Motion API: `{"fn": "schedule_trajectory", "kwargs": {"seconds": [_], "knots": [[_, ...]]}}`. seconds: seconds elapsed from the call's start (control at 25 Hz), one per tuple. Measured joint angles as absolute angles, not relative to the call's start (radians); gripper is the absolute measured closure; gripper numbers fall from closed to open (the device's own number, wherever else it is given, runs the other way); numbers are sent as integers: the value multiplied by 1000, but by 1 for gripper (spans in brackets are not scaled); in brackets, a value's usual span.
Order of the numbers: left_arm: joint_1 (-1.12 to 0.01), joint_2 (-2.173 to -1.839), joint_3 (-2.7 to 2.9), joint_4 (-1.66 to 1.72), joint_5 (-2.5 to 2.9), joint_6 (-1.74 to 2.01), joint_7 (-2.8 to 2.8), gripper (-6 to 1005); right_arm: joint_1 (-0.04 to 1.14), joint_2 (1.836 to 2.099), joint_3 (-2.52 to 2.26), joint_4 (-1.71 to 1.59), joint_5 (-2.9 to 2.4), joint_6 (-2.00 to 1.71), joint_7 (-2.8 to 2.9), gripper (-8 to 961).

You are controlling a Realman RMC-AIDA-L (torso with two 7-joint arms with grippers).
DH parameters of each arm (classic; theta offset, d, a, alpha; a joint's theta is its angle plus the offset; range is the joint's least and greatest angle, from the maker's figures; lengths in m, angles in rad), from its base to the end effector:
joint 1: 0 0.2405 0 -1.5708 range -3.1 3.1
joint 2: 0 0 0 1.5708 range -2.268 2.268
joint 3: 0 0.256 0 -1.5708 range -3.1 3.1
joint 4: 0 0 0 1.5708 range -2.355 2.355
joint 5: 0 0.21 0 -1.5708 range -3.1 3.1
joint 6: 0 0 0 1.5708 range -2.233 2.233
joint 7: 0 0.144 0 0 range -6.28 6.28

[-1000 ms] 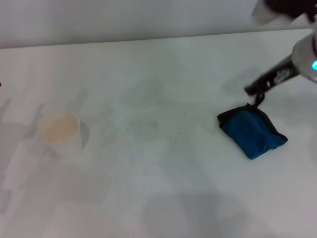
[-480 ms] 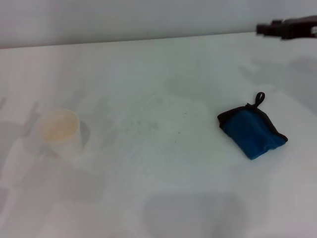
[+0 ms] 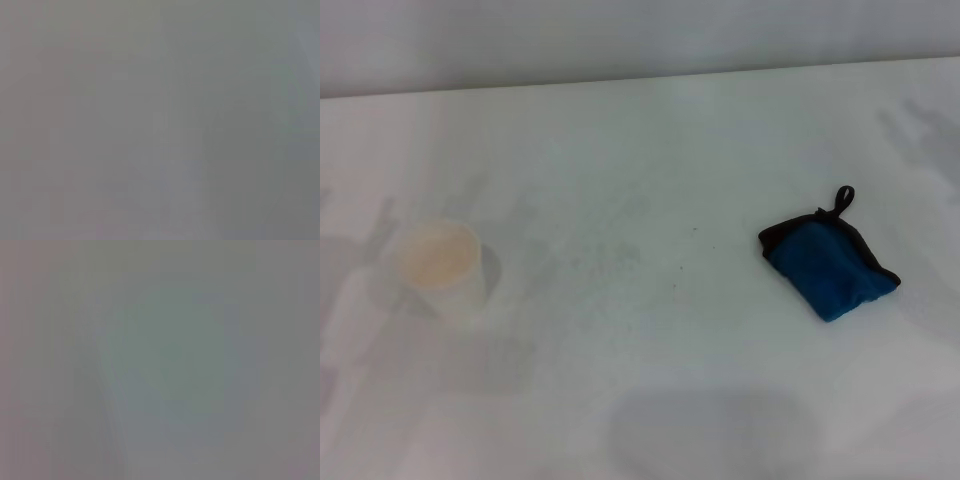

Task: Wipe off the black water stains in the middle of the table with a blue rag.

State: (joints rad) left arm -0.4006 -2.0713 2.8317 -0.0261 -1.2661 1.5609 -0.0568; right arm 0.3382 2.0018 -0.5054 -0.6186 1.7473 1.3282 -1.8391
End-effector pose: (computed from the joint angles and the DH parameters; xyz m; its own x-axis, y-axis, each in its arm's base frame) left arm -0.3256 0.2924 0.0210 0.8000 -0.3198 0.5076 0.4698 -0.1923 -0.8616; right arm 0.3416 0.3308 0.1244 0.4891 -0.0541 -0.8706 -0.8092 -0.4006 -0.4297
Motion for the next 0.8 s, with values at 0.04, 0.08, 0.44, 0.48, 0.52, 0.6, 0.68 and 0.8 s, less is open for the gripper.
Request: {"fn": "schedule_trajectory", "kwargs": {"seconds": [0.04,0.08,0.44,0.48,0.52,0.6,0.68,0.8], "knots": [[-403,-2072,2832,-26,-1271,1560,-60,119,338,2001,-497,-582,1779,1337,-1922,448],[-405,-2072,2832,-26,-1275,1559,-63,119,337,2002,-494,-543,1810,1347,-2005,449],[-418,-2072,2832,-20,-1299,1564,-80,120,347,2006,-489,-125,2184,1466,-2701,452],[-418,-2072,2832,-19,-1299,1573,-80,120,347,2007,-486,-106,2191,1457,-2719,452],[-418,-2072,2832,-19,-1299,1573,-80,120,345,2007,-484,-91,2193,1443,-2730,453],[-416,-2072,2832,-18,-1299,1577,-80,120,334,2006,-477,-55,2194,1403,-2751,453],[-412,-2073,2832,-18,-1299,1571,-84,120,329,2006,-475,-46,2195,1389,-2756,454],[-406,-2076,2832,-18,-1303,1564,-104,120,314,2006,-466,-33,2196,1357,-2764,454]]}}
